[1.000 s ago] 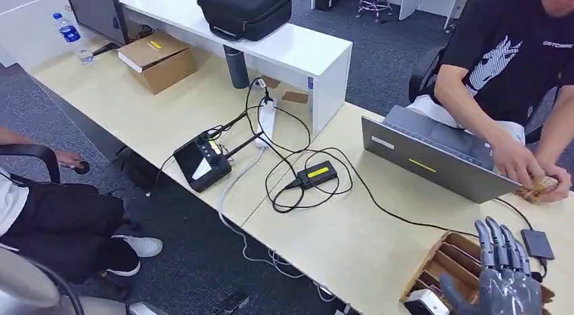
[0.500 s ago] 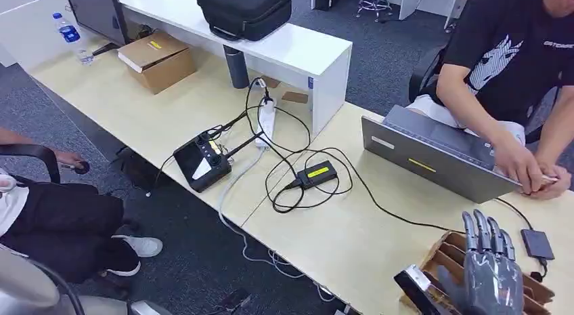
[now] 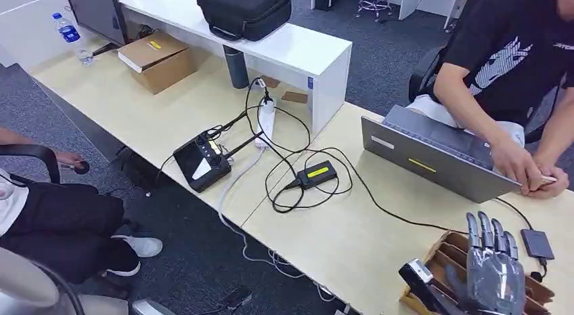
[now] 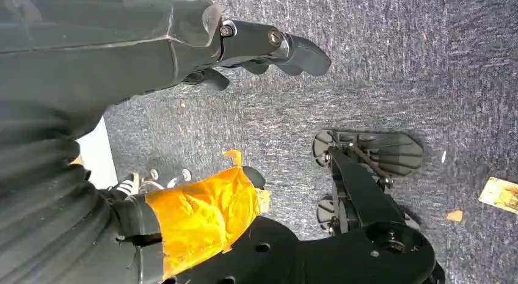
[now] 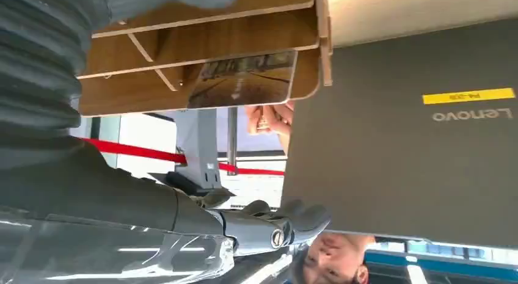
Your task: Pass the card to the sensor for recognition and then transmit it.
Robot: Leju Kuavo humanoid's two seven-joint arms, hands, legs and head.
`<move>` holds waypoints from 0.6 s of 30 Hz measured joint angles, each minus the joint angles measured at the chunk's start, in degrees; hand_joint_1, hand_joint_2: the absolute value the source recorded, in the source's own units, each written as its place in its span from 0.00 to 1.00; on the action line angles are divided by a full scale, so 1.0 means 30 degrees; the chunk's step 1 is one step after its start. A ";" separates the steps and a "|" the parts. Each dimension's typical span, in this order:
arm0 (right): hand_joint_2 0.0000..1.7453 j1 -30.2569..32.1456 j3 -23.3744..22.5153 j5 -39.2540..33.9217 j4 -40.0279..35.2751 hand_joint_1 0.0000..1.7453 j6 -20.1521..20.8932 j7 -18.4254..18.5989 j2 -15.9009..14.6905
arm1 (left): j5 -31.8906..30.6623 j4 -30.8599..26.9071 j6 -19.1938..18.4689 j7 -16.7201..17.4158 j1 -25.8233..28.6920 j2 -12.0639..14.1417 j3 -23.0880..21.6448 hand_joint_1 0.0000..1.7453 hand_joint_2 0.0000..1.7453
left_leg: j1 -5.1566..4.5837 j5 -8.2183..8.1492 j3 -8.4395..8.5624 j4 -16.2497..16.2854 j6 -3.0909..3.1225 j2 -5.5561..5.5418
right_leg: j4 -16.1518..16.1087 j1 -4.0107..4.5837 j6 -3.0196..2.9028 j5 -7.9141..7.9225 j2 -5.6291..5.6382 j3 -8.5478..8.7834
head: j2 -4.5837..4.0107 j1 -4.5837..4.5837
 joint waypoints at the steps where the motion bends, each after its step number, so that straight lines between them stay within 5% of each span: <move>1: 1.00 -0.0002 -0.0058 0.0000 0.0029 0.72 0.0007 0.0000 0.0000 | 0.0007 0.0000 0.0000 0.0000 0.0000 -0.0007 0.0000 0.00 1.00 | 0.0000 0.0000 0.0000 0.0000 0.0000 0.0000 | 0.0000 0.0000 0.0000 0.0000 0.0000 0.0000 | 0.0000 0.0000; 6: 1.00 -0.0003 -0.0226 -0.0007 0.0080 0.87 0.0015 0.0000 0.0000 | 0.0007 0.0000 0.0000 0.0000 0.0003 0.0000 -0.0007 0.00 1.00 | 0.0000 0.0000 0.0001 0.0000 0.0000 0.0000 | 0.0000 0.0000 0.0000 0.0000 0.0000 0.0000 | 0.0000 0.0000; 12: 1.00 0.0000 -0.0430 -0.0066 0.0146 0.75 0.0007 -0.0007 0.0000 | 0.0007 0.0000 0.0000 -0.0007 0.0011 0.0000 0.0000 0.00 1.00 | 0.0000 0.0000 0.0001 0.0000 0.0000 0.0000 | 0.0000 0.0000 0.0000 0.0000 0.0001 -0.0001 | 0.0000 0.0000; 18: 1.00 0.0020 -0.0619 -0.0073 0.0204 0.77 -0.0044 -0.0066 0.0000 | 0.0007 0.0000 0.0000 -0.0022 0.0019 0.0000 -0.0007 0.00 1.00 | 0.0000 0.0000 0.0001 0.0000 0.0000 0.0000 | -0.0001 0.0000 0.0000 0.0000 0.0001 0.0000 | 0.0000 0.0000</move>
